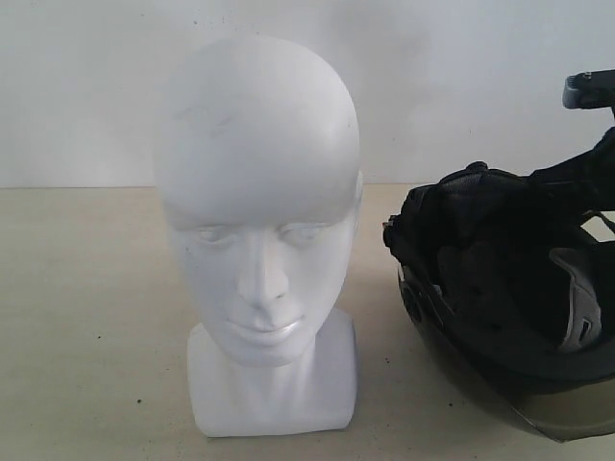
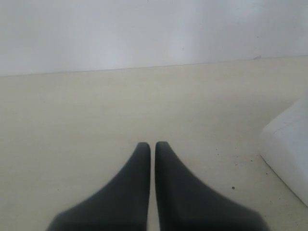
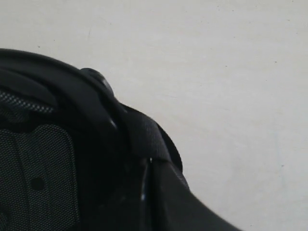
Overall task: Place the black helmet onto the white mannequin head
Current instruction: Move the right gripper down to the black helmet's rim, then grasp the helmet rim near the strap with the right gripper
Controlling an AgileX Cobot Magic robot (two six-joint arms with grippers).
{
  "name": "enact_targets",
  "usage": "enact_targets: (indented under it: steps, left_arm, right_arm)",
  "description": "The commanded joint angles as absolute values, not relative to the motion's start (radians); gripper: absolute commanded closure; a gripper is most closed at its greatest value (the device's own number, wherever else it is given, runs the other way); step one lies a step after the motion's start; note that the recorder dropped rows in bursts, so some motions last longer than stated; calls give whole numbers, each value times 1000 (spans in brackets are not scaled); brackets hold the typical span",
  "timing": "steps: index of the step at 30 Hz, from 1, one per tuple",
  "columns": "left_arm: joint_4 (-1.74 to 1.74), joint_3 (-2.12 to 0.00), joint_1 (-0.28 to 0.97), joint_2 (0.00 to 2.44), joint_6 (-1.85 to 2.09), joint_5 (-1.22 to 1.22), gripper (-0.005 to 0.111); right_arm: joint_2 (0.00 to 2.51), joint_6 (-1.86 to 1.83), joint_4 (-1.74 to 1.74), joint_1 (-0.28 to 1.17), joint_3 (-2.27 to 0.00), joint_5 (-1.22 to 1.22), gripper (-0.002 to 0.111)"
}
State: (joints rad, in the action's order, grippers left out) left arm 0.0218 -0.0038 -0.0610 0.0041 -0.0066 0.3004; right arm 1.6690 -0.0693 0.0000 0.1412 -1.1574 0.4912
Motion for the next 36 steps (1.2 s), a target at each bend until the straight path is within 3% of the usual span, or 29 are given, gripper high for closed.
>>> enact_targets:
  steps: [1, 36]
  left_arm:
    - [14, 0, -55, 0, -10, 300, 102]
    - [14, 0, -55, 0, -10, 300, 102]
  right_arm:
    - [1667, -81, -15, 137, -1168, 486, 108]
    - [1648, -109, -13, 137, -1168, 418, 108]
